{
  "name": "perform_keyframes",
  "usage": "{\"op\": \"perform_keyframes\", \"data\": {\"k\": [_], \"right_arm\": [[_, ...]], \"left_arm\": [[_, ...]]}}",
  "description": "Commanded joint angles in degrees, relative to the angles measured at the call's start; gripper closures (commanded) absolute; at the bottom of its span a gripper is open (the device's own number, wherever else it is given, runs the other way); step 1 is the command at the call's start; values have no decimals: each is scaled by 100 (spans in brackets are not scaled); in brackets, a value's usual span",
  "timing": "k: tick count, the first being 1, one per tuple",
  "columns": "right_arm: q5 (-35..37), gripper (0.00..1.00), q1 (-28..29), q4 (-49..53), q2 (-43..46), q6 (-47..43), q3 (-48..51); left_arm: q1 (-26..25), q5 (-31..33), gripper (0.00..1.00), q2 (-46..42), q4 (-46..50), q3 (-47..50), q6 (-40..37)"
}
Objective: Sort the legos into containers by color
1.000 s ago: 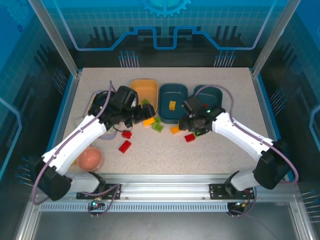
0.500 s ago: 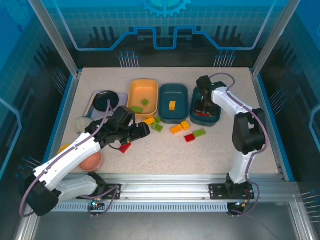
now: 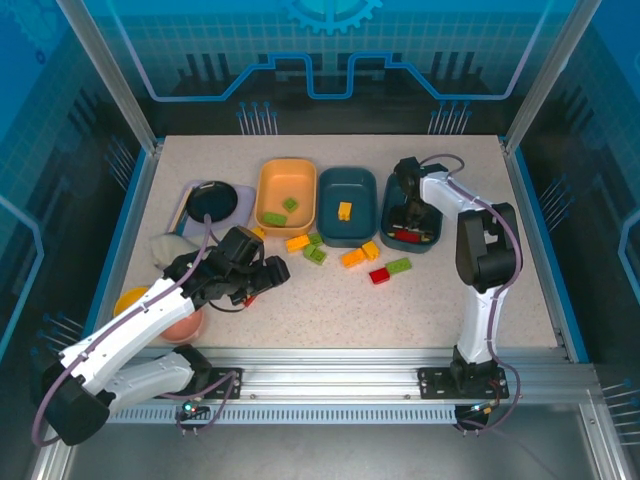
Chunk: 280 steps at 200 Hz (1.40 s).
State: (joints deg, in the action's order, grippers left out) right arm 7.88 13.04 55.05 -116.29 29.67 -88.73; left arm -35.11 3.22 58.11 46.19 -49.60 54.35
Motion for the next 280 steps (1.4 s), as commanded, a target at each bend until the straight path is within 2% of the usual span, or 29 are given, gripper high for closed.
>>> {"op": "perform_keyframes", "data": {"k": [1,36,76,102,126,142,162,212,280], "right_arm": [[-79,21,41,96,184,-133,-245],[181,20,349,-49,1036,-255,-74],[302,24,1055,-660,2544,-312,947],[28,24,1459,-970,3324,-126,1734],[-269,24,1594,-1176,3914,141,2354],[-722,23,1605,-1386,4247,245,2736],[-1147,23,1642,-1523,4466,291,3025],[-1219,23,1719,-1480,4772,338,3243],[-1227,23,1718,-1453,4669,322,3170]], "left_arm": [[0,69,15,-25,-54,125,190],[99,-314,18,637,-756,92,412],[201,-610,25,1865,-1903,-142,1088],[349,-529,26,2666,-2543,-371,1542],[415,-534,22,3360,-2797,-639,1828],[449,-494,22,3592,-3001,-671,2001],[518,-421,22,3808,-3165,-761,2071],[597,-473,25,4383,-3090,-1238,1951],[589,-456,40,4634,-2745,-1239,1942]]}}
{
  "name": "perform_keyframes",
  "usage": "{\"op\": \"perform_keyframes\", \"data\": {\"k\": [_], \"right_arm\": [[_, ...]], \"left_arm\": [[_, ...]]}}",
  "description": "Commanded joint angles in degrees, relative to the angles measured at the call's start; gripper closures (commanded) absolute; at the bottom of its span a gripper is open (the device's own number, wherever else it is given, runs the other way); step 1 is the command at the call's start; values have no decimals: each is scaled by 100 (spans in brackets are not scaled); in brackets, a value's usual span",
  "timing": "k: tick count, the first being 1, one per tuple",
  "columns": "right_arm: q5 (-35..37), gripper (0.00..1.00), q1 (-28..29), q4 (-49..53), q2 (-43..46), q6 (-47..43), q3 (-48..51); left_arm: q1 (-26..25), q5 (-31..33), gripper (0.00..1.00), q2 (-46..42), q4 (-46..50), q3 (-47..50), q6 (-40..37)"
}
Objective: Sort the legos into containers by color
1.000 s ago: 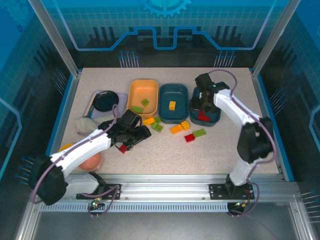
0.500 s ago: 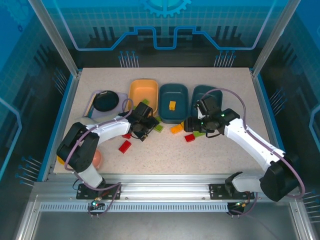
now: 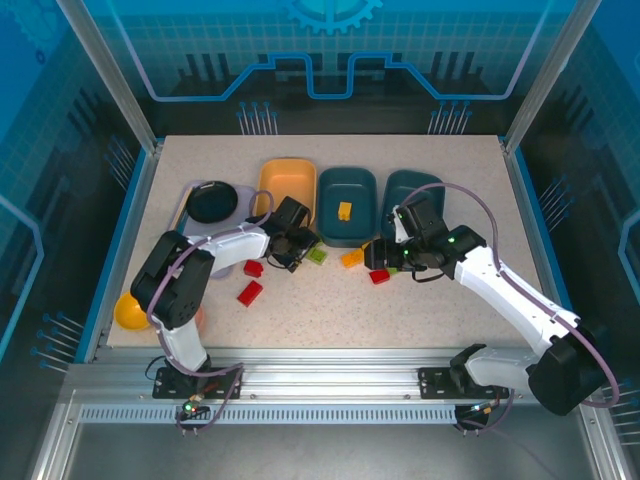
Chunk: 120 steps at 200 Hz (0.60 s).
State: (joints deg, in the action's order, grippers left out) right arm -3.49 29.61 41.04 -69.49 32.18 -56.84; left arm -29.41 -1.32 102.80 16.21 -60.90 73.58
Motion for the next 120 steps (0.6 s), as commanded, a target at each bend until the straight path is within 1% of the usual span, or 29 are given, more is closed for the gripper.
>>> {"op": "perform_keyframes", "data": {"k": [1,42,67,80,85,106,114,120], "right_arm": [[-90,23,61,-52,-10,71,-19],[-82,23,62,-60,-82,62,-68],[-108,23,55,-60,-101,77,-78],[-100,23,63,-52,-96,77,-84],[-99,23,62,-52,-97,77,-77],[-93,23,60,-64,-95,86,-65],[-82,23,56,-69,-98,99,-70],[-82,23,58,-82,-98,114,-63]], "left_arm": [[21,-1,40,163,261,-107,17],[-17,131,53,-42,432,53,-9],[-40,181,55,-136,767,83,7],[-66,241,60,-251,991,83,24],[-76,262,61,-299,1132,68,26],[-119,347,58,-537,1451,51,-22],[-142,386,54,-630,1472,55,-52],[-144,391,49,-677,1465,44,-83]]}}
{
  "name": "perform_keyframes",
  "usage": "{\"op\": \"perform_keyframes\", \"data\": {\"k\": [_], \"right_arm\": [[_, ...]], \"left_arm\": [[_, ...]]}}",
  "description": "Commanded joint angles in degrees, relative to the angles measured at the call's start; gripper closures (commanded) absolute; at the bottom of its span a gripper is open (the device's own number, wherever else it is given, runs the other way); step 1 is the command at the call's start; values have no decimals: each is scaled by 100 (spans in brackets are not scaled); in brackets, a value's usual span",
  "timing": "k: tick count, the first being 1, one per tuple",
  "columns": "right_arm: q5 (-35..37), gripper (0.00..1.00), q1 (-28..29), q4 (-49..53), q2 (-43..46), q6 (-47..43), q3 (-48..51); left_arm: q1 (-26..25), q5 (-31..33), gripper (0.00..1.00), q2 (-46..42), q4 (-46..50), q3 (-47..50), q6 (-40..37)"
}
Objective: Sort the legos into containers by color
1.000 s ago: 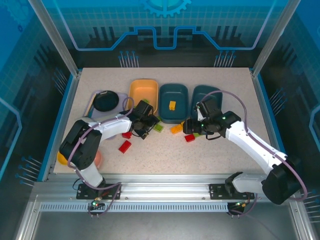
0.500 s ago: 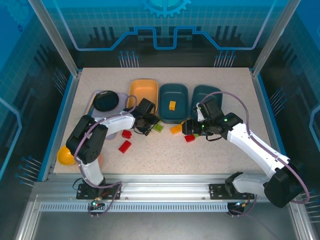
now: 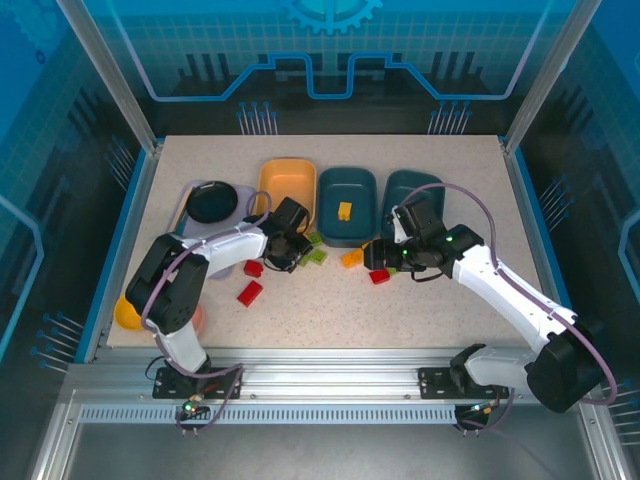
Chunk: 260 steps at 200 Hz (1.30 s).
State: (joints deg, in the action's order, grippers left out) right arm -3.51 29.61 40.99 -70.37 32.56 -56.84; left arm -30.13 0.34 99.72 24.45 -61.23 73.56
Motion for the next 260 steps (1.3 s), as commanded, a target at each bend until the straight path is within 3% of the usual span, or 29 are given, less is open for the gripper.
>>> {"op": "perform_keyframes", "data": {"k": [1,15,30,97,129,168,214,260], "right_arm": [[-80,23,58,-78,-11,77,-63],[-83,23,60,-96,-31,89,-56],[-106,23,62,-109,-60,84,-48],[-231,23,70,-151,-4,49,4],[-317,23,76,-173,85,40,58],[-529,23,107,-290,147,8,106],[-1543,21,549,-1462,389,-326,101],[-451,8,1188,-3948,871,-464,937]], "left_arm": [[-72,232,48,-376,641,77,-84],[-75,257,35,-427,602,22,-125],[-79,248,30,-406,486,-15,-149],[-63,77,29,370,355,-377,-176],[-37,32,39,662,424,-574,-265],[-44,157,75,476,473,-460,-237],[295,325,76,-307,1561,-1116,-755],[1148,89,76,565,1991,-2794,-1911]]}}
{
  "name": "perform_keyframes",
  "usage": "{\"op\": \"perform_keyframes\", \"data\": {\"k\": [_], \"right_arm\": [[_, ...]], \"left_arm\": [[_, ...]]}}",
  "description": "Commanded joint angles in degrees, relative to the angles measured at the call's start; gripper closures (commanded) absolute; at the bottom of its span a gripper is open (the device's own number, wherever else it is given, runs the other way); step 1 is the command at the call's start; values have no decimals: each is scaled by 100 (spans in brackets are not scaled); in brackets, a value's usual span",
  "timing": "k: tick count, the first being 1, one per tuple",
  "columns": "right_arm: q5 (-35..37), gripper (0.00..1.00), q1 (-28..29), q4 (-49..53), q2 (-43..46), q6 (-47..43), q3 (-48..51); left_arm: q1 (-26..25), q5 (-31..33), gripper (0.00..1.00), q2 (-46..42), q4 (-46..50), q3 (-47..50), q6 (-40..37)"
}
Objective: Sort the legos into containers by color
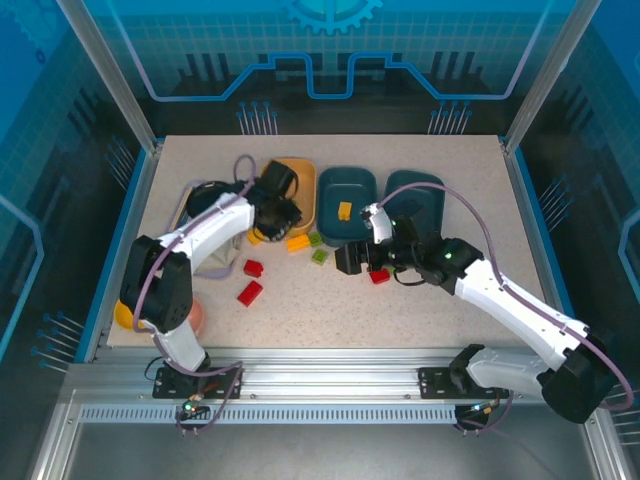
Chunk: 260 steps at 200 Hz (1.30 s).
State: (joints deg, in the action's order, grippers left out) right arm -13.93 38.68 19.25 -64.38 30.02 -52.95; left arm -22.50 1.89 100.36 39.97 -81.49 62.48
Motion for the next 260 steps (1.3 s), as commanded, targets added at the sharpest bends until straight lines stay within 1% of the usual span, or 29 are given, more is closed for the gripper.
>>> {"op": "perform_keyframes", "data": {"k": [1,10,18,48,76,98,108,121,138,161,171,182,192,205,210,225,235,248,254,260], "right_arm": [[688,8,305,-1856,276,-226,581],[1029,6,380,-2093,234,-301,607],[1216,6,375,-2082,141,-316,532],[1850,5,321,-1432,-408,-317,-157],[1760,5,194,-1054,-880,-64,-549],[1565,5,124,-887,-1159,126,-715],[1471,5,117,-833,-1247,101,-769],[1425,6,122,-733,-1345,21,-813],[1417,6,147,-603,-1420,-190,-859],[1534,6,288,-332,-1532,-526,-1102],[1545,6,400,-331,-1589,-691,-1155],[1479,6,607,-406,-1682,-920,-1189],[1410,6,860,-464,-1824,-1248,-1230],[1338,7,1244,-441,-2098,-1737,-1360],[1324,7,1380,-368,-2238,-1892,-1457],[1366,8,1725,-91,-2676,-2212,-1806],[1513,8,1923,5,-2888,-2349,-1929],[1854,9,2011,133,-3044,-2252,-1964],[2241,9,1966,384,-3081,-1985,-1981],[2464,9,1885,627,-3104,-1723,-1989]], "left_arm": [[395,-66,75,533,445,-814,-814],[501,-71,76,836,467,-1185,-945],[604,-106,76,1142,542,-1523,-1017],[811,-157,75,2282,812,-3049,-1234],[880,-200,74,3401,1353,-4417,-1377],[896,-319,72,3917,1456,-4862,-1357],[905,-355,68,4006,1479,-4912,-1297],[905,-462,53,4020,1441,-4907,-1232],[905,-532,46,3924,1443,-4906,-1198],[914,-458,36,3409,1297,-4712,-1274],[938,-461,34,3081,1227,-4559,-1258],[962,-409,31,2642,1232,-4332,-1234],[975,-298,28,2113,1216,-3938,-1213],[985,-149,25,1283,1181,-3238,-1160],[985,-93,24,928,1151,-2828,-1127],[985,35,23,-140,1062,-1680,-1013],[980,153,23,-836,1056,-866,-903],[976,178,23,-1747,951,242,-715],[969,147,23,-2167,912,692,-613],[952,100,23,-2572,865,1170,-521]]}}
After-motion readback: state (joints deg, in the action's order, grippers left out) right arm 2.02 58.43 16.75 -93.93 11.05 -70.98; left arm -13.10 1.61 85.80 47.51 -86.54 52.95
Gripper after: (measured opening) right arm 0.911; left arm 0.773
